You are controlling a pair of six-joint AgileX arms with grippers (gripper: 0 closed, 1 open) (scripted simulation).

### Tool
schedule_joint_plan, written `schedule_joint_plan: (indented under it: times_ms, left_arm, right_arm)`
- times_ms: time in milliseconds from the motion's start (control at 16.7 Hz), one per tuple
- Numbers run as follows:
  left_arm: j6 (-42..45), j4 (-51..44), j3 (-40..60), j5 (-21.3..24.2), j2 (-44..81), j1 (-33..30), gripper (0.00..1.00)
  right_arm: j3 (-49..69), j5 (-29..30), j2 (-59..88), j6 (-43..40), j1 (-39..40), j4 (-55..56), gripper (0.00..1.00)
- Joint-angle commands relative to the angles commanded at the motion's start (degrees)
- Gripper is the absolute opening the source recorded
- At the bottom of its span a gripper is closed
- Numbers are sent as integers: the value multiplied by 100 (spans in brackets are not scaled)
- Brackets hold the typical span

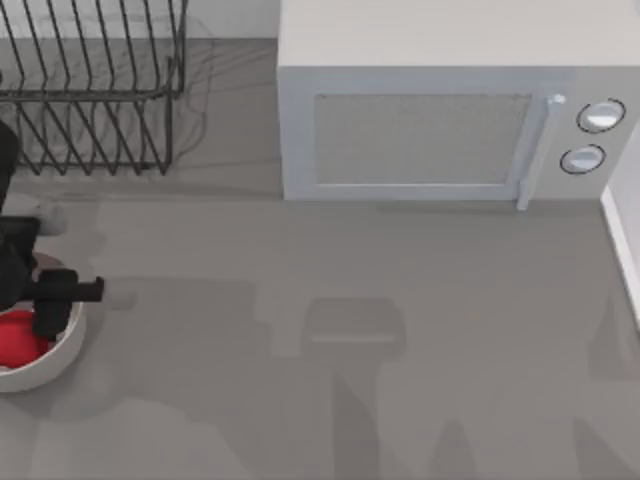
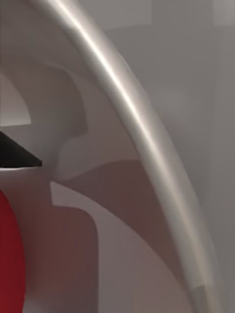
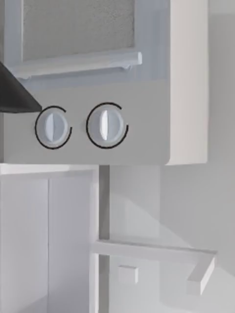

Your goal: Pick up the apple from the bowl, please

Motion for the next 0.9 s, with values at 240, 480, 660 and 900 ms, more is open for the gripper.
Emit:
schedule_joint_plan:
  times_ms: [240,480,660,900]
  left_arm:
    - [77,-487,192,-17,-550,13,0]
    - [67,-1373,1065,-18,-500,1,0]
    - [52,-2655,2281,-19,-516,-13,0]
    - [29,-4641,4041,-20,-645,-35,0]
  right_arm:
    - [0,0,0,0,0,0,100]
    - [0,0,0,0,0,0,100]
    - [0,0,0,0,0,0,100]
    - [0,0,0,0,0,0,100]
